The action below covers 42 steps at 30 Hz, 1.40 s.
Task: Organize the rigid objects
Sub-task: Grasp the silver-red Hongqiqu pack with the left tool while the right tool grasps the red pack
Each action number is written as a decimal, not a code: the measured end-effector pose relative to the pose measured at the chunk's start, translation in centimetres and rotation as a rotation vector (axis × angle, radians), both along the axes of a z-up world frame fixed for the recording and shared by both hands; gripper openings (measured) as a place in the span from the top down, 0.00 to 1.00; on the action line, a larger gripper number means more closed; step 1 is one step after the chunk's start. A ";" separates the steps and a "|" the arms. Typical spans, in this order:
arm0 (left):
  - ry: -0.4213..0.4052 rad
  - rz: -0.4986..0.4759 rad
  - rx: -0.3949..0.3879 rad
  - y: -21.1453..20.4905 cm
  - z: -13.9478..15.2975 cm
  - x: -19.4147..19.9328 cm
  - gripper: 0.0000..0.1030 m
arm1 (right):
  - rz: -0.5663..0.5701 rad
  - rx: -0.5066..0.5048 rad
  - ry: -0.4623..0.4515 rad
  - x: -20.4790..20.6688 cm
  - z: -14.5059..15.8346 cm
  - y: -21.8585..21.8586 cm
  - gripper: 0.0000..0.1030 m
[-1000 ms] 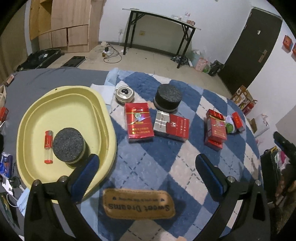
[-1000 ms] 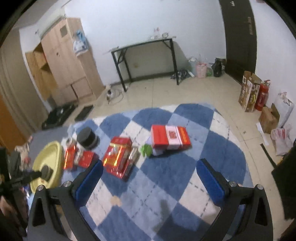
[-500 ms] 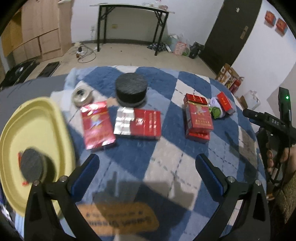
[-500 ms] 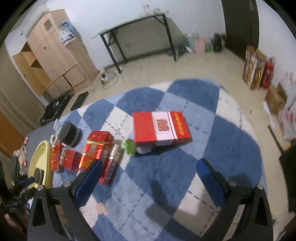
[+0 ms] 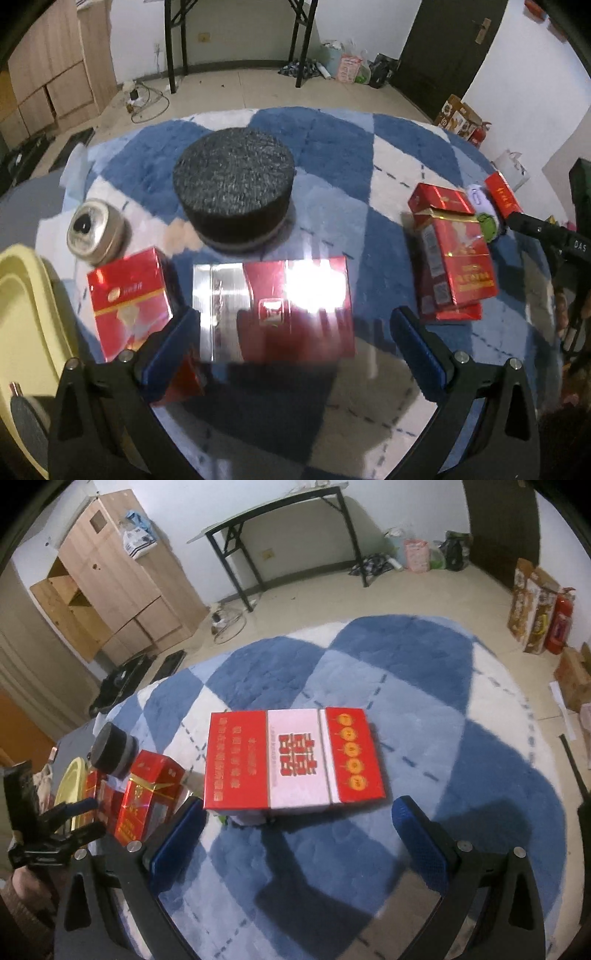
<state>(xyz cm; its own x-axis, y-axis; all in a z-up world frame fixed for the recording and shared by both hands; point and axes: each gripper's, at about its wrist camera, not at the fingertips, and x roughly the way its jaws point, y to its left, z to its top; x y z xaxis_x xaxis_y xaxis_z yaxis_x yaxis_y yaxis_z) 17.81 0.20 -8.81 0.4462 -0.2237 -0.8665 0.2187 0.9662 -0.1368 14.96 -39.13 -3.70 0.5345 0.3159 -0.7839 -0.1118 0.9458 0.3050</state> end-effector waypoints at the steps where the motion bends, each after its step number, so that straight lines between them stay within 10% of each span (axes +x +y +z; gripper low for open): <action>1: -0.005 0.004 0.000 0.0 0.0 0.2 0.00 | 0.003 -0.015 0.002 0.3 -0.3 0.1 0.00; 12: -0.011 0.027 -0.028 -1.5 0.1 -1.4 0.01 | -0.035 0.030 0.015 2.2 -1.4 -0.7 0.08; 17: -0.039 0.056 0.005 -1.1 0.5 -1.0 0.18 | -0.058 0.043 0.012 2.1 -1.5 -1.1 0.12; 23: 0.016 0.009 0.116 0.0 -0.5 0.8 0.08 | -0.060 0.018 0.011 2.0 -1.5 -0.8 0.12; 32: 0.031 0.029 0.054 0.0 -2.0 0.6 0.14 | -0.065 0.044 0.006 2.1 -1.6 -1.2 0.12; 42: -0.067 0.072 0.007 1.1 3.9 -3.1 0.15 | -0.096 -0.081 -0.080 0.2 1.7 -1.4 0.13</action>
